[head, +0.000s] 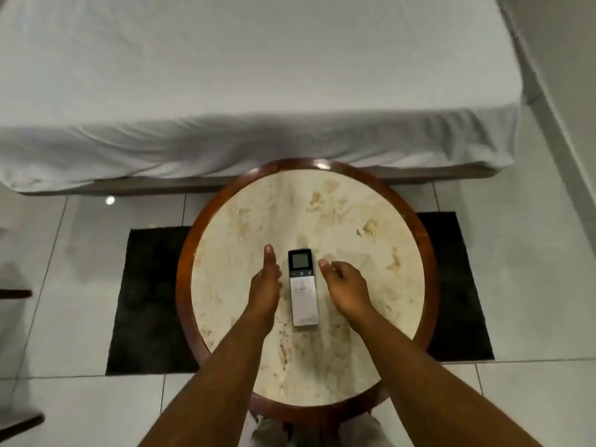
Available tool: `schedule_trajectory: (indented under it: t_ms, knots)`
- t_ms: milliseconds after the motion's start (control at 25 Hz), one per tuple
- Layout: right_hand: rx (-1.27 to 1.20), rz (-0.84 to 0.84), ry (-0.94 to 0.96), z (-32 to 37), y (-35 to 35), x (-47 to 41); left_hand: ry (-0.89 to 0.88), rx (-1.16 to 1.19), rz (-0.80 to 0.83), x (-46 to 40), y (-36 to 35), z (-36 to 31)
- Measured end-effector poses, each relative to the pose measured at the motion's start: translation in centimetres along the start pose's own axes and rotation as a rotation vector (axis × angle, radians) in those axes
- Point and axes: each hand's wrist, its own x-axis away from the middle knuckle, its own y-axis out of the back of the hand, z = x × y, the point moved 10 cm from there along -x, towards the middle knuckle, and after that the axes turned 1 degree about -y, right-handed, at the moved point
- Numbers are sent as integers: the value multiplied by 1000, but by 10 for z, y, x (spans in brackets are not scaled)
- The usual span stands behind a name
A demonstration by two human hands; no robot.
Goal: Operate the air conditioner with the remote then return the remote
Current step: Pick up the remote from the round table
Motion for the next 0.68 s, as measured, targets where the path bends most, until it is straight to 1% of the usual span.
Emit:
schedule_trajectory:
  t_ms: [80, 200, 280, 440, 520, 680]
  knots:
    - [31, -1, -30, -12, -14, -16, 51, 75, 6, -14, -9, 16]
    - [47, 9, -67, -25, -36, -33, 44, 120, 11, -34, -12, 31]
    - [58, -12, -59, -24, -42, -38, 45, 133, -12, -42, -9, 34]
    - [21, -62, -58, -24, -47, -41, 59, 126, 10, -44, -10, 33]
    - [-12, -37, -70, -25, -51, -37, 47, 107, 32, -38, -12, 29]
    - [-114, 64, -78, -15, -46, -18, 51, 96, 43, -16, -8, 15]
